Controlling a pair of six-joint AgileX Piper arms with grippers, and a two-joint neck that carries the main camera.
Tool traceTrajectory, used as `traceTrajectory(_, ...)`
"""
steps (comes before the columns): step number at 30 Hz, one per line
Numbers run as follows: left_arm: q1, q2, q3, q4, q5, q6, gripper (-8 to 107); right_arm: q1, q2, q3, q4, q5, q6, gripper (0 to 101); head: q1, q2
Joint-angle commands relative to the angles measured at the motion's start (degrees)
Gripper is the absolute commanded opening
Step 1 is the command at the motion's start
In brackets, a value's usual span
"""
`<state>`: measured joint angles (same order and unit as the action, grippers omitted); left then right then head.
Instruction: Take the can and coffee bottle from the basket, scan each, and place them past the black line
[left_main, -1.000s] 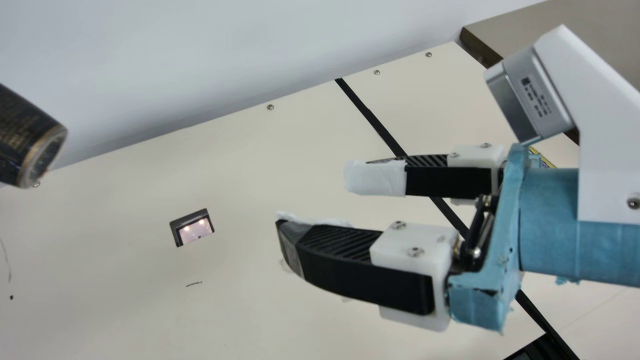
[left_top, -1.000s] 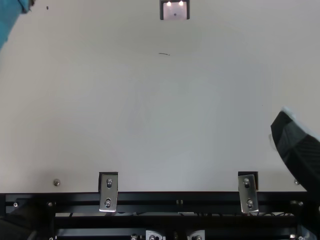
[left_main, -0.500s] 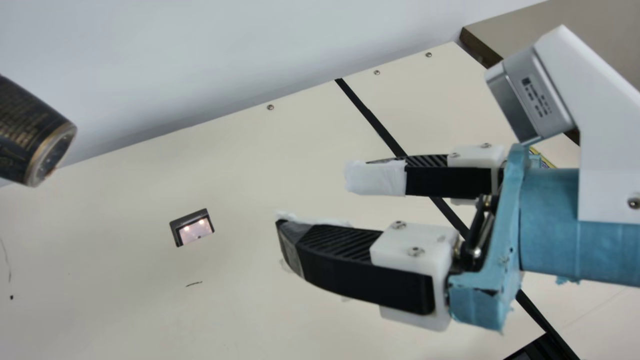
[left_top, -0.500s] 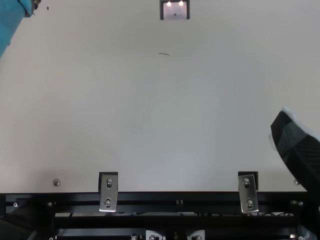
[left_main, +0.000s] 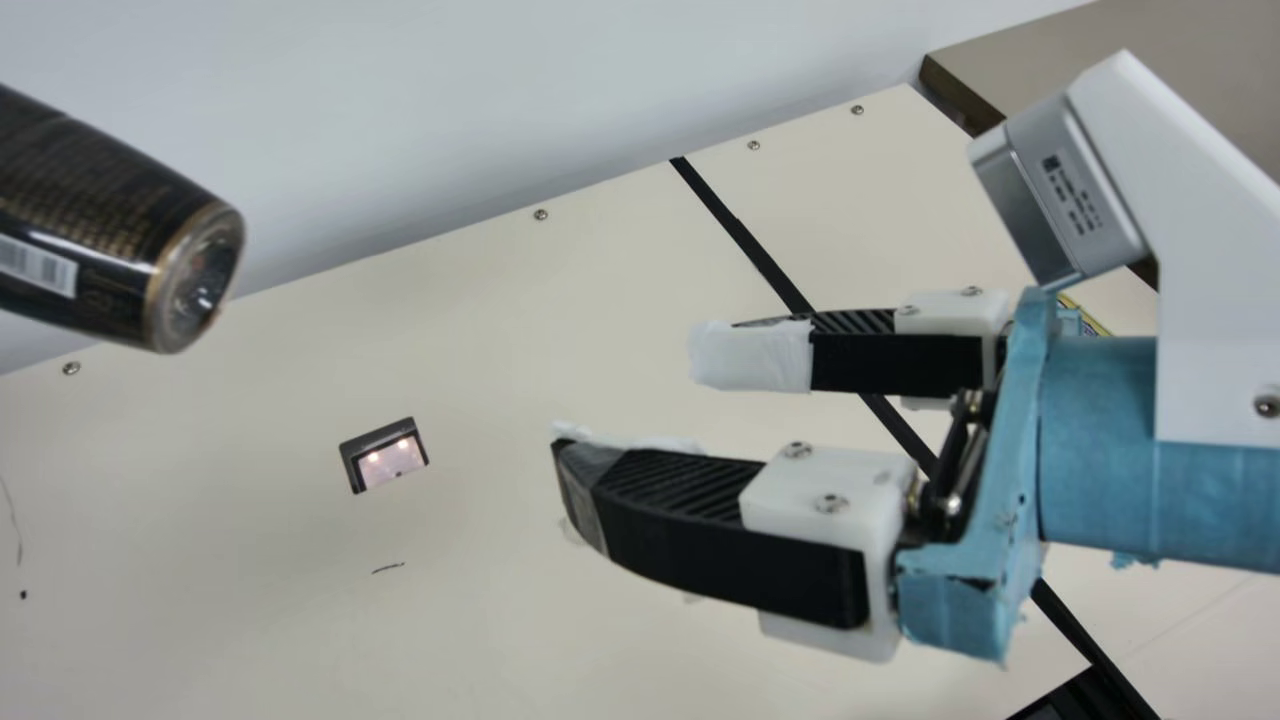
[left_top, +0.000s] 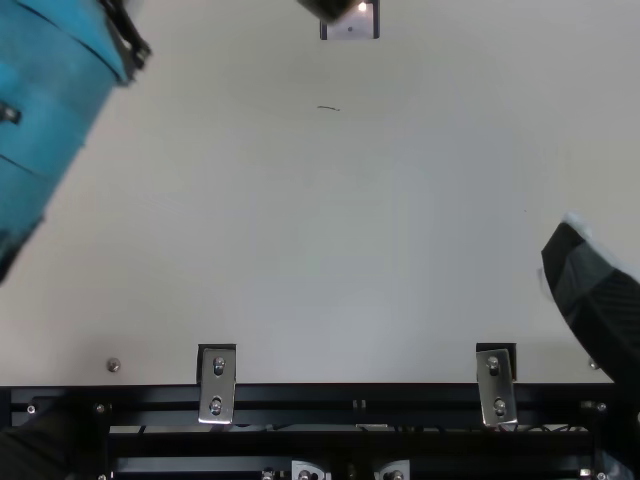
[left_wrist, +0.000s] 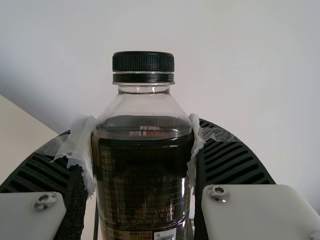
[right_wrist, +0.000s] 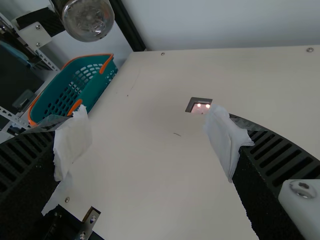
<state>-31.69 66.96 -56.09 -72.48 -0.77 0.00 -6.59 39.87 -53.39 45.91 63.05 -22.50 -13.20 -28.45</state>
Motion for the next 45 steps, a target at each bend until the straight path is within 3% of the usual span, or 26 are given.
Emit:
traceTrajectory(1, -3.11, -0.29, 0.29, -0.43, -2.46, -0.69, 10, 0.0, 0.0, 0.0, 0.0, 0.0, 0.0, 101, 0.0, -0.94)
traceTrajectory(8, -10.61, -0.49, -0.3, -1.68, -7.26, -1.86, 10, 0.0, 0.0, 0.0, 0.0, 0.0, 0.0, 101, 0.0, -0.94)
traceTrajectory(14, -15.17, -0.51, -2.19, -2.22, -7.1, -2.75, 10, 0.0, 0.0, 0.0, 0.0, 0.0, 0.0, 101, 0.0, -0.94)
traceTrajectory(29, -17.28, -1.14, -4.31, -3.38, -2.41, -5.31, 10, 0.0, 0.0, 0.0, 0.0, 0.0, 0.0, 101, 0.0, -0.94)
traceTrajectory(45, -21.96, 1.86, -6.91, -4.39, -2.61, -6.45, 10, 0.0, 0.0, 0.0, 0.0, 0.0, 0.0, 101, 0.0, -0.94)
